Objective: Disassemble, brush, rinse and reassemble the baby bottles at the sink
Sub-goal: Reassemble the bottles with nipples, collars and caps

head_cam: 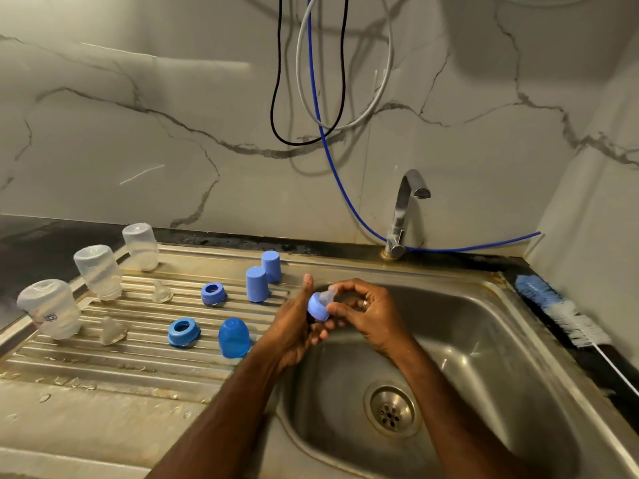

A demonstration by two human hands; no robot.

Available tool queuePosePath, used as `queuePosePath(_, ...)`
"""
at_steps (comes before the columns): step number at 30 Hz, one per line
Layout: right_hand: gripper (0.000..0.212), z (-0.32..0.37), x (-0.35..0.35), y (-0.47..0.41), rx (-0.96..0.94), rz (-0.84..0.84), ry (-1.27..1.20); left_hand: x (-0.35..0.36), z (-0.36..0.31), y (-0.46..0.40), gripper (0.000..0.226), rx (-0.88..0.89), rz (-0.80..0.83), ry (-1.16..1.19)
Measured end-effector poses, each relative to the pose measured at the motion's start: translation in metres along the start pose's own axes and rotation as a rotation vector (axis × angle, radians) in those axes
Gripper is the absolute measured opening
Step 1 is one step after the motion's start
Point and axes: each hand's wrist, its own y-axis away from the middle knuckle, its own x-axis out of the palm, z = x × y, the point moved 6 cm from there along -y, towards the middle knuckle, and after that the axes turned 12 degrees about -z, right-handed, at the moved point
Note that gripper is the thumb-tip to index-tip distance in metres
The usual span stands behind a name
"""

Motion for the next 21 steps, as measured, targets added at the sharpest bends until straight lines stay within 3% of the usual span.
queuePosePath(5,0.021,-0.003,0.003,-0.001,-0.004,-0.016,0.006,0.007,0.002,0.001,0.075,-0.004,0.025,0.022)
queuePosePath(10,0.015,-0.008,-0.018,-0.007,0.022,-0.237,0.091,0.012,-0.008,0.005,0.041,0.136,0.050,0.124)
queuePosePath(16,0.019,-0.006,-0.017,-0.006,-0.023,-0.093,0.144,0.011,-0.011,0.010,0.033,0.142,0.033,0.133)
queuePosePath(21,0.012,-0.008,-0.020,-0.008,0.067,-0.129,0.019,0.014,-0.011,0.014,0.036,0.115,0.081,0.180)
